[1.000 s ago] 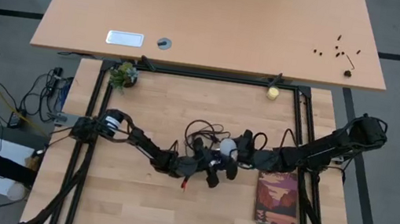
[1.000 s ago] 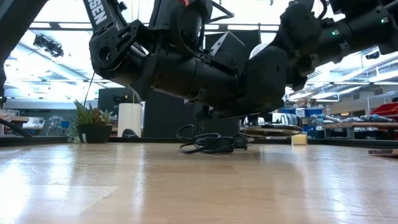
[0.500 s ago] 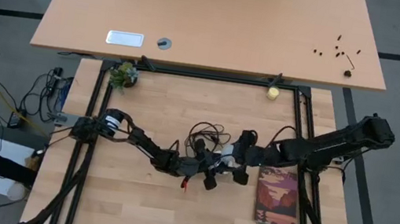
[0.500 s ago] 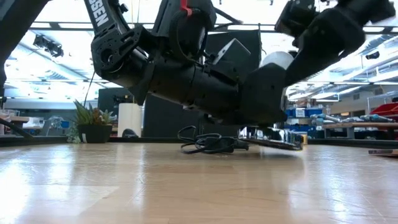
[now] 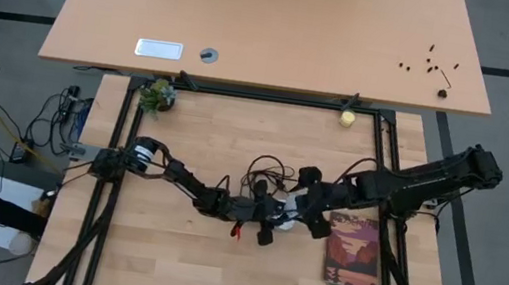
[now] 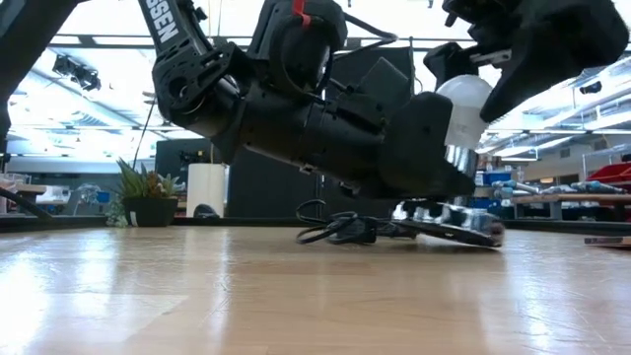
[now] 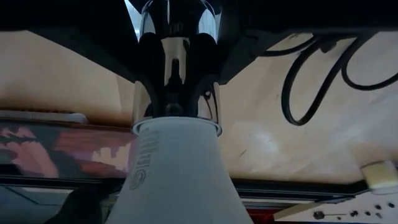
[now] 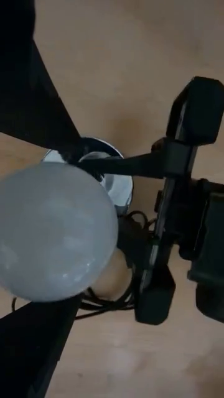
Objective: Screw lightbulb
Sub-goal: Insert the white lightbulb into the silver lamp
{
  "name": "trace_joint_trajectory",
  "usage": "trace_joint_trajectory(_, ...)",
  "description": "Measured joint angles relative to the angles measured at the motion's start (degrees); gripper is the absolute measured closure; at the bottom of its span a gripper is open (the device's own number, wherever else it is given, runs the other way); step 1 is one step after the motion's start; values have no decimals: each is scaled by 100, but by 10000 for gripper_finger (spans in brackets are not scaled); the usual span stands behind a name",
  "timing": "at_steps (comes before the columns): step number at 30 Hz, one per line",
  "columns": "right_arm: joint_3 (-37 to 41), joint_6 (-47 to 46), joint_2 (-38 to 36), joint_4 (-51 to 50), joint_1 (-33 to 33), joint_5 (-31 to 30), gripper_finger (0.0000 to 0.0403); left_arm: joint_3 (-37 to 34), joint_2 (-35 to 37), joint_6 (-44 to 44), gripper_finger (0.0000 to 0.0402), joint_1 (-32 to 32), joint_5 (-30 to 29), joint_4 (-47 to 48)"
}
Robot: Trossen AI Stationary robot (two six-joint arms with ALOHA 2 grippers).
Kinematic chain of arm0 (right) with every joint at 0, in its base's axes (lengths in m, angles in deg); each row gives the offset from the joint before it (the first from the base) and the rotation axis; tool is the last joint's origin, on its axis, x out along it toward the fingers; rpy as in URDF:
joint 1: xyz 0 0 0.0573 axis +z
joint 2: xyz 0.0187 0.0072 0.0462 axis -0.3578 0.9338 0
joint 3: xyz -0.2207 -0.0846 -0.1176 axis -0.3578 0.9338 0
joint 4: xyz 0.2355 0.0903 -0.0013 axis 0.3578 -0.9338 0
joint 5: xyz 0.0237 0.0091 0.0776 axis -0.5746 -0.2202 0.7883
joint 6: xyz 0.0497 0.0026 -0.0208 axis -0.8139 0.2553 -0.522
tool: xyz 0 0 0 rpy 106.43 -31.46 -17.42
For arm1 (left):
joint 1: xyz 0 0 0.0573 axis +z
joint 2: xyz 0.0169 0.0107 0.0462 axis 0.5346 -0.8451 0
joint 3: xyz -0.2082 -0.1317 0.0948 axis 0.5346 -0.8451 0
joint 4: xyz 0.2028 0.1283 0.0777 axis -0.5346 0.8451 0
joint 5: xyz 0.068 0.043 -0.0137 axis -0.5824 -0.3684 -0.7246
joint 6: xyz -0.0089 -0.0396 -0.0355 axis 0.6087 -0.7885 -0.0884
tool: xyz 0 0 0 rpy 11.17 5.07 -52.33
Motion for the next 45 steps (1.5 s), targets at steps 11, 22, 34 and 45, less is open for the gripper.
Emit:
trace_joint_trajectory(11, -1250, 211, 904, -1727, -233, 1087, 30, 473, 0, -21, 214, 15, 532, 677)
trace_joint_trajectory(22, -1974, 1528, 1660, -2587, -1, 1423, 30, 540, -2, -26, 214, 15, 679, 836)
trace_joint_trajectory(34, -1972, 2632, 1683, -2503, 115, 1051, 103, 540, -2, 124, 214, 15, 692, 812)
trace_joint_trajectory(45, -1966, 1713, 1683, -2413, 23, 1100, 148, 540, -4, 124, 214, 15, 707, 807)
